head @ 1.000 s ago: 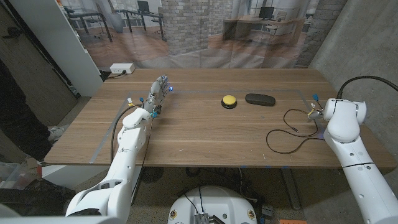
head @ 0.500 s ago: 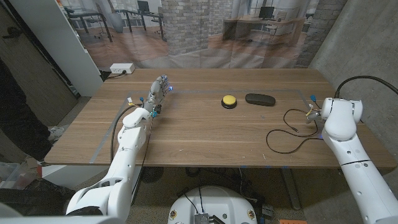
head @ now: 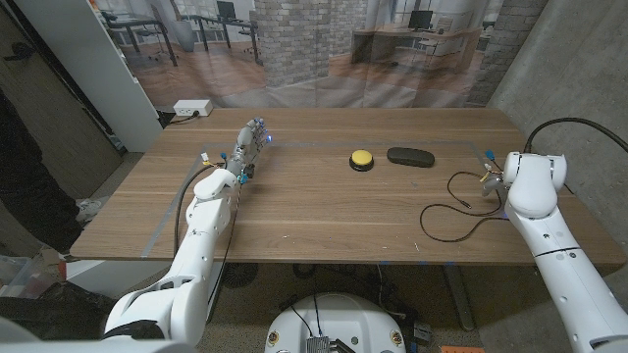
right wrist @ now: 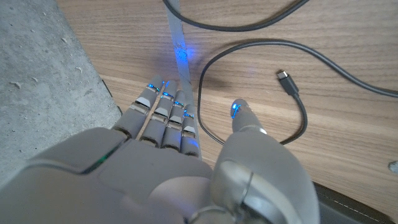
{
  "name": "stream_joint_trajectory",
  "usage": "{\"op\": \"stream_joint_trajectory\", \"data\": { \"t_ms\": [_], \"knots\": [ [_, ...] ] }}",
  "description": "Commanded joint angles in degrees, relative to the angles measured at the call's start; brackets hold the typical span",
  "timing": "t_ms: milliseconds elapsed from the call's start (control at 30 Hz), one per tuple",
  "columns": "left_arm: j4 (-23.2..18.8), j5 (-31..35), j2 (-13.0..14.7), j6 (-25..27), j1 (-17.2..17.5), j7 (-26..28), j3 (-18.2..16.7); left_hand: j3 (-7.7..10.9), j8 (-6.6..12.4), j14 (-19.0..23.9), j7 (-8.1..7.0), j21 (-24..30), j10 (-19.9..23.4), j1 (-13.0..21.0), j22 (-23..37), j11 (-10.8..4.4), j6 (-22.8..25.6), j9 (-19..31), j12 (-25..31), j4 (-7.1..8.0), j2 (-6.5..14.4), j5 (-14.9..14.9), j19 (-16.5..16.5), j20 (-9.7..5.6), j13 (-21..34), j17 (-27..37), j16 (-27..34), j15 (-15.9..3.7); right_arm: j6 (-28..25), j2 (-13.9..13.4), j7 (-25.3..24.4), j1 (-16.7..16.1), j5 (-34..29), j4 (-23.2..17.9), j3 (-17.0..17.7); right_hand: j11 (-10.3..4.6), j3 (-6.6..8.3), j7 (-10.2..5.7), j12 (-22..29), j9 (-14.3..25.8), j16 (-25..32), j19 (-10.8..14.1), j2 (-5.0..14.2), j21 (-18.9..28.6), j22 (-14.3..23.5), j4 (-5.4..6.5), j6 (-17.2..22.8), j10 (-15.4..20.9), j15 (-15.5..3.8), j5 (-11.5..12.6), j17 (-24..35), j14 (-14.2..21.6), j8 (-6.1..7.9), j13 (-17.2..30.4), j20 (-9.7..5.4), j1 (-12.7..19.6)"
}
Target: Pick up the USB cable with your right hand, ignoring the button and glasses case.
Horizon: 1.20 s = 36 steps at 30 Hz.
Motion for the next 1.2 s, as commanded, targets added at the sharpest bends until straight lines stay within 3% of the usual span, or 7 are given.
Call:
{"op": "stream_joint_trajectory", "data": {
  "t_ms": [33, 433, 667, 800, 867, 1000, 1200],
  "knots": [
    [1.45, 0.0, 0.17, -0.52, -0.82, -0.2, -0.1, -0.39, 0.03, -6.8, 0.25, -0.05, -4.18, 0.12, 0.33, 0.19, -5.07, 0.32, 0.09, -0.05, 7.07, 0.24, -2.57, 0.03, 0.13, 0.23, 0.23, 0.29, 0.26, -0.4, 2.19, 1.6, -0.34, 1.68, -1.1, 0.22, -0.53, -0.26, 1.51, 0.12, 1.53, 0.99, -0.06, 0.24, 0.26, -0.05, 2.49, 2.34, -2.74, 0.45, 1.49, 1.77, 0.7, 0.67, 0.02, 0.91],
    [1.58, -0.02, 0.25, -0.51, -0.89, -0.23, -0.17, -0.41, 0.03, -6.81, 0.25, -0.11, -4.21, 0.13, 0.33, 0.21, -5.11, 0.32, 0.09, -0.06, 7.06, 0.26, -2.61, 0.04, 0.13, 0.23, 0.23, 0.22, 0.17, -0.61, 4.41, 2.62, -0.55, 2.84, -1.8, 0.07, -1.27, -0.69, 2.7, 0.14, 2.88, 1.99, 0.06, 0.41, 0.29, 0.02, 4.12, 3.39, -3.13, 0.63, 3.29, 2.69, 0.71, 1.22, -0.09, 1.6],
    [1.66, -0.06, 0.25, -0.57, -0.91, -0.31, -0.18, -0.43, 0.06, -6.78, 0.21, -0.12, -4.13, 0.12, 0.33, 0.18, -5.07, 0.32, 0.13, -0.05, 7.05, 0.27, -2.58, 0.04, 0.13, 0.23, 0.24, 0.24, 0.37, -1.06, 4.56, 2.89, -1.14, 3.27, -2.47, -0.68, -1.91, -1.05, 5.2, 0.15, 5.87, 4.23, 0.13, 1.04, 0.47, -0.51, 6.36, 6.57, -4.66, 1.11, 5.87, 6.58, 0.6, 2.07, -0.34, 4.01],
    [1.63, -0.03, 0.24, -0.62, -0.89, -0.24, -0.18, -0.45, 0.07, -6.81, 0.25, -0.13, -4.2, 0.12, 0.33, 0.17, -5.05, 0.32, 0.1, -0.05, 7.04, 0.28, -2.59, 0.01, 0.13, 0.23, 0.23, 0.24, 0.26, -1.26, 3.46, 2.53, -1.81, 3.16, -2.86, -2.03, -2.61, -2.33, 8.3, 0.19, 9.71, 6.7, 0.02, 1.84, 0.77, -1.05, 9.53, 9.72, -6.27, 1.85, 9.48, 10.7, 0.68, 3.44, -0.4, 7.81],
    [1.57, -0.07, 0.21, -0.59, -0.87, -0.23, -0.2, -0.46, 0.05, -6.83, 0.25, -0.15, -4.2, 0.12, 0.33, 0.17, -5.1, 0.32, 0.1, -0.05, 7.03, 0.28, -2.6, 0.0, 0.13, 0.23, 0.23, 0.28, 0.18, -1.35, 2.48, 2.16, -2.23, 2.97, -3.07, -3.33, -3.37, -3.43, 11.86, 0.41, 14.07, 9.57, 0.29, 3.04, 1.19, -1.15, 13.04, 12.63, -8.49, 2.44, 14.16, 14.01, 0.94, 5.41, -1.23, 12.4],
    [1.35, -0.01, 0.25, -0.58, -0.77, -0.26, -0.16, -0.47, 0.05, -6.83, 0.22, -0.16, -4.24, 0.11, 0.33, 0.21, -5.1, 0.31, 0.09, -0.05, 7.03, 0.28, -2.61, 0.0, 0.13, 0.23, 0.23, 0.22, -0.19, -1.27, 1.21, 1.67, -2.88, 2.9, -3.26, -6.25, -5.5, -5.71, 18.84, 1.31, 22.83, 12.24, 1.16, 4.84, 1.95, -0.97, 19.37, 16.64, -10.02, 2.91, 24.72, 19.04, 1.7, 10.2, -2.59, 20.17],
    [0.5, -0.08, 0.25, -0.29, -0.33, -0.24, -0.22, -0.49, 0.05, -6.84, 0.26, -0.17, -4.23, 0.11, 0.33, 0.16, -5.13, 0.31, 0.1, -0.05, 7.02, 0.29, -2.58, 0.01, 0.13, 0.23, 0.23, 0.22, -0.8, -1.02, 0.18, 0.87, -3.29, 2.79, -2.93, -7.77, -7.33, -6.36, 23.2, 2.41, 26.42, 13.62, 0.92, 6.34, 2.66, -0.32, 23.91, 18.17, -9.93, 2.81, 30.31, 20.95, 3.08, 13.94, -3.19, 22.89]
  ]
}}
